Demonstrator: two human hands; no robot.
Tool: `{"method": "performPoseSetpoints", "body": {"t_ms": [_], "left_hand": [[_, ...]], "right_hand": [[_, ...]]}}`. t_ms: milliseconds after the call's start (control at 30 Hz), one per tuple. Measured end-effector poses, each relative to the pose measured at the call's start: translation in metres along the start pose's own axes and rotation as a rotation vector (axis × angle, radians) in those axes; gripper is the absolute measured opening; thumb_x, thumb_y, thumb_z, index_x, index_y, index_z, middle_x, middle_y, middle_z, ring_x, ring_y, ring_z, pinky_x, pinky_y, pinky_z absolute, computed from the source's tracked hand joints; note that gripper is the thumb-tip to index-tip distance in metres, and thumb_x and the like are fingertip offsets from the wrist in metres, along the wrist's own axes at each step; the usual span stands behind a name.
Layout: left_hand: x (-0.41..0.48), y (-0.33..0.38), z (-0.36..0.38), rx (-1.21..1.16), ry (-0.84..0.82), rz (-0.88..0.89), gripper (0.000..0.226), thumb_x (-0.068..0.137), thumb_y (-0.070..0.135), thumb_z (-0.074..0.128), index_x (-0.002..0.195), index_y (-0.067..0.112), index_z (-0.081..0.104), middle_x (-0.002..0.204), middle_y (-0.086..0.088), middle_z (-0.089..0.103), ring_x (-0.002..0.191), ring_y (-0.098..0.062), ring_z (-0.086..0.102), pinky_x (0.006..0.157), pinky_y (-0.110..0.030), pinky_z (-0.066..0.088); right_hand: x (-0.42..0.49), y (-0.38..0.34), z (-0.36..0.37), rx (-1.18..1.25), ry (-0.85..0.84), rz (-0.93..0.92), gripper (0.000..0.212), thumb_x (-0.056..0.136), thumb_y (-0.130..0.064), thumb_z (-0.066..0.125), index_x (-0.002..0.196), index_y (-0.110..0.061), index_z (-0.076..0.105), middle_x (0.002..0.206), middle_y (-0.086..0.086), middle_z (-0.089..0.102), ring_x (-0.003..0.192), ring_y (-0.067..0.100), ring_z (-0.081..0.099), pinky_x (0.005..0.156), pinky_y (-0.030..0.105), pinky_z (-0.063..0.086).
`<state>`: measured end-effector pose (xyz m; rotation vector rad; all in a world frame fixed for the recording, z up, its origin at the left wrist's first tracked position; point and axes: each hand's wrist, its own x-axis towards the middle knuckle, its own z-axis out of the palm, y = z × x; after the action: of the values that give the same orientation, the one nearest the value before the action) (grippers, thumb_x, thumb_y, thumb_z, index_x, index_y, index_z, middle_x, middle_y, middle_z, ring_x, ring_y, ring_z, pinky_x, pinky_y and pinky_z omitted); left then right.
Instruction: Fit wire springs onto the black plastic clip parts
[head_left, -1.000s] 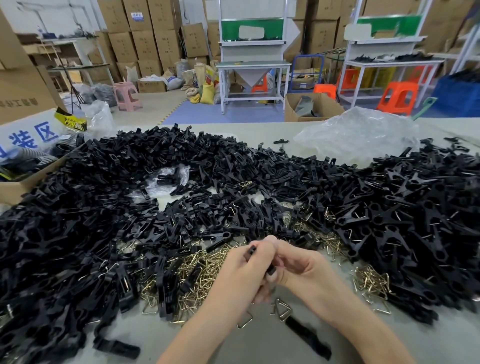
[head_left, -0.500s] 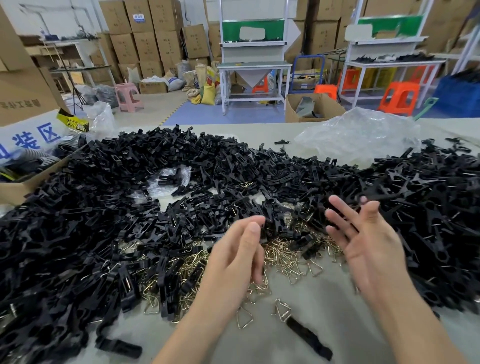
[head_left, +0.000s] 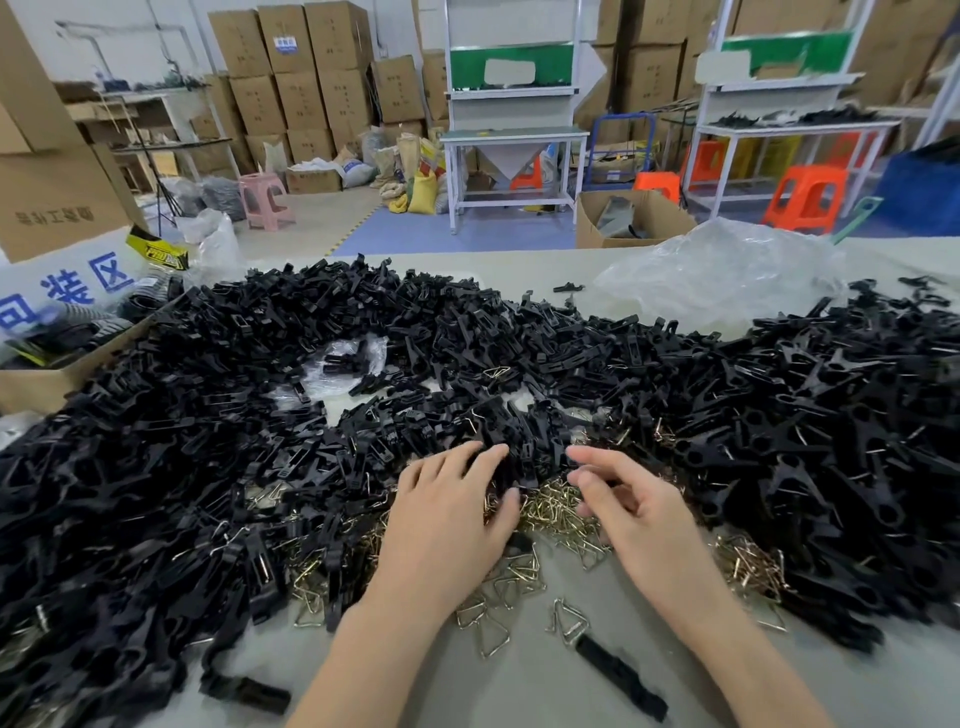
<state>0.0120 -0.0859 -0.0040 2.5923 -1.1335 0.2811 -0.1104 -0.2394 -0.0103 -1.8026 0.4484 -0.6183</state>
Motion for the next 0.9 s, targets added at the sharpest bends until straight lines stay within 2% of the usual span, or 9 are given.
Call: {"method": "performPoseSetpoints", "body": {"t_ms": [100, 167, 267, 333, 467, 567, 667, 800, 900], "left_hand": [[0.001, 0.000, 0.000, -0.044, 0.029, 0.018, 0.041, 0.096, 0.054, 0.038, 0.127, 0.036, 0.059, 0.127, 0.015, 0.056, 0.117, -0.012, 0.055, 0.105, -0.034, 0.035], [0.000, 0.001, 0.001, -0.041, 0.048, 0.046, 0.039, 0.097, 0.053, 0.035, 0.118, 0.035, 0.063, 0.116, 0.013, 0.057, 0.105, -0.013, 0.056, 0.096, -0.034, 0.040], [-0.003, 0.001, 0.000, -0.040, 0.092, 0.077, 0.042, 0.099, 0.051, 0.029, 0.106, 0.033, 0.066, 0.104, 0.011, 0.058, 0.094, -0.014, 0.058, 0.089, -0.034, 0.044], [-0.003, 0.001, -0.002, -0.020, 0.089, 0.092, 0.046, 0.101, 0.050, 0.025, 0.107, 0.032, 0.067, 0.102, 0.011, 0.059, 0.094, -0.015, 0.058, 0.088, -0.034, 0.044], [-0.005, 0.001, -0.003, 0.012, 0.029, 0.093, 0.046, 0.101, 0.054, 0.028, 0.126, 0.038, 0.063, 0.111, 0.012, 0.062, 0.104, -0.015, 0.057, 0.093, -0.034, 0.040], [-0.004, 0.002, -0.004, 0.012, 0.040, 0.127, 0.029, 0.098, 0.045, 0.053, 0.122, 0.038, 0.067, 0.110, 0.013, 0.067, 0.104, -0.017, 0.061, 0.092, -0.038, 0.045], [-0.005, 0.005, -0.002, 0.031, 0.070, 0.160, 0.027, 0.090, 0.031, 0.071, 0.117, 0.034, 0.071, 0.104, 0.013, 0.070, 0.099, -0.018, 0.065, 0.088, -0.039, 0.050], [-0.010, 0.004, -0.001, 0.025, 0.191, 0.165, 0.033, 0.090, 0.021, 0.073, 0.123, 0.025, 0.069, 0.106, 0.007, 0.068, 0.101, -0.021, 0.063, 0.090, -0.040, 0.051], [-0.009, 0.005, -0.007, -0.081, 0.292, 0.163, 0.034, 0.094, 0.019, 0.065, 0.128, 0.023, 0.064, 0.114, 0.004, 0.065, 0.108, -0.022, 0.059, 0.093, -0.042, 0.050]], "right_hand": [[0.000, 0.003, 0.002, -0.080, -0.017, -0.010, 0.030, 0.101, -0.030, 0.060, 0.112, -0.057, 0.064, 0.102, -0.021, 0.072, 0.089, 0.009, 0.069, 0.080, 0.026, 0.056], [-0.001, 0.003, 0.002, -0.097, -0.021, -0.021, 0.030, 0.100, -0.029, 0.061, 0.113, -0.055, 0.065, 0.104, -0.024, 0.071, 0.091, 0.007, 0.068, 0.082, 0.026, 0.054], [-0.002, 0.001, 0.002, -0.123, -0.032, -0.046, 0.027, 0.099, -0.027, 0.063, 0.115, -0.048, 0.069, 0.108, -0.024, 0.069, 0.091, 0.002, 0.064, 0.078, 0.018, 0.048], [-0.003, -0.001, 0.003, -0.168, -0.037, -0.072, 0.027, 0.099, -0.026, 0.062, 0.116, -0.046, 0.069, 0.109, -0.024, 0.066, 0.090, 0.001, 0.062, 0.076, 0.013, 0.046], [-0.004, -0.002, 0.003, -0.191, -0.048, -0.080, 0.027, 0.101, -0.023, 0.060, 0.118, -0.042, 0.069, 0.107, -0.024, 0.064, 0.085, -0.001, 0.059, 0.074, 0.010, 0.042], [-0.004, -0.002, 0.004, -0.191, -0.038, -0.083, 0.026, 0.102, -0.023, 0.059, 0.117, -0.042, 0.069, 0.105, -0.022, 0.064, 0.082, 0.001, 0.059, 0.072, 0.011, 0.042], [-0.004, -0.002, 0.003, -0.184, -0.033, -0.089, 0.026, 0.102, -0.023, 0.058, 0.115, -0.042, 0.070, 0.106, -0.024, 0.064, 0.085, 0.000, 0.060, 0.073, 0.010, 0.042], [-0.005, -0.004, 0.004, -0.161, -0.030, -0.087, 0.027, 0.102, -0.023, 0.057, 0.113, -0.044, 0.070, 0.107, -0.026, 0.066, 0.088, -0.002, 0.061, 0.075, 0.009, 0.043], [-0.004, -0.004, 0.004, -0.111, -0.020, -0.053, 0.024, 0.101, -0.027, 0.058, 0.113, -0.043, 0.071, 0.107, -0.027, 0.069, 0.096, -0.006, 0.064, 0.079, 0.009, 0.045]]}}
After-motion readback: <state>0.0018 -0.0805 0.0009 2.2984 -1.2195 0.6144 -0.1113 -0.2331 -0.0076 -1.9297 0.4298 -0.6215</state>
